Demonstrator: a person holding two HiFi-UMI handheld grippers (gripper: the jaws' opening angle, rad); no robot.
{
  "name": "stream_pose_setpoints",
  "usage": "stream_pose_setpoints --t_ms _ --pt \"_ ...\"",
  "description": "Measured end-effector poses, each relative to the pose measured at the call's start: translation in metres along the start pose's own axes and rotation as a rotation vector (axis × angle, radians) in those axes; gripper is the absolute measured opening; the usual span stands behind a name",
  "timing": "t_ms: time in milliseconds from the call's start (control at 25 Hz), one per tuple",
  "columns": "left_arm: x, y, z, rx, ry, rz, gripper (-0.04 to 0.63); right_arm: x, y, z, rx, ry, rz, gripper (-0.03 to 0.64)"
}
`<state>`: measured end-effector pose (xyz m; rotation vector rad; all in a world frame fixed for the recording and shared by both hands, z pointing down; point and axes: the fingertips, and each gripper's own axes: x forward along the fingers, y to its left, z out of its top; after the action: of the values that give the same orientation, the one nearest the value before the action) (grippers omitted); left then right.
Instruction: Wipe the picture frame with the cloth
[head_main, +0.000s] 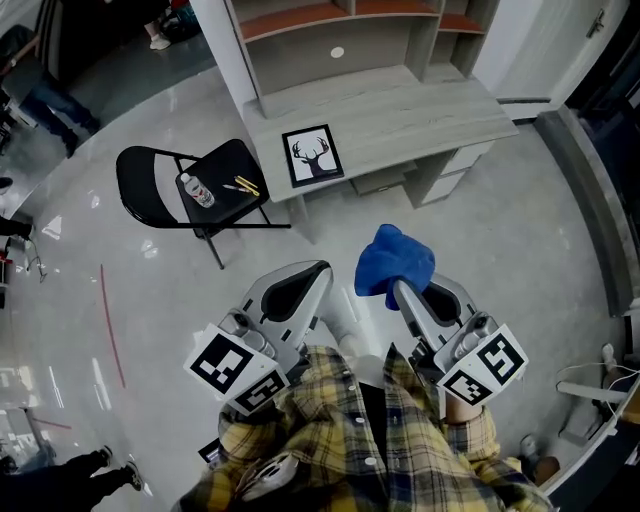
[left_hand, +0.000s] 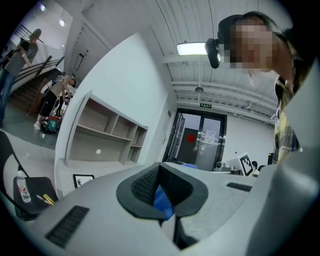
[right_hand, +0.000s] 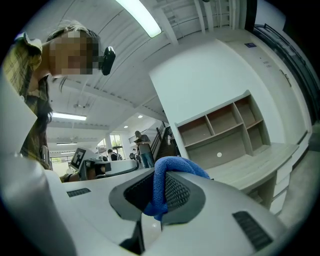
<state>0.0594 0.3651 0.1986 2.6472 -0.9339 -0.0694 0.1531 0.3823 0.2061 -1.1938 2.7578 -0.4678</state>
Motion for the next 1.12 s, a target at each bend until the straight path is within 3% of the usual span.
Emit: stream_pose_setpoints --t_ms 240,520,920,1120 --pt "0.024 0.026 0.013 -0.021 0.021 0.020 0.005 0.027 -0.026 0.014 0.022 0.020 0.008 0.046" --pt "0.047 0.105 0.041 -0.011 0.026 -0.020 0.005 0.105 -0.051 0.022 0.022 0.018 -0.030 0.046" --pt "0.072 0.209 0.067 -0.023 0.076 -0.100 0.005 0.196 -0.088 0.031 0.038 0.007 -0.161 0.046" --pt "0.080 0.235 0.065 -0.053 0.105 -0.100 0.005 0.214 -0.103 0.022 0.088 0.035 -0.199 0.046"
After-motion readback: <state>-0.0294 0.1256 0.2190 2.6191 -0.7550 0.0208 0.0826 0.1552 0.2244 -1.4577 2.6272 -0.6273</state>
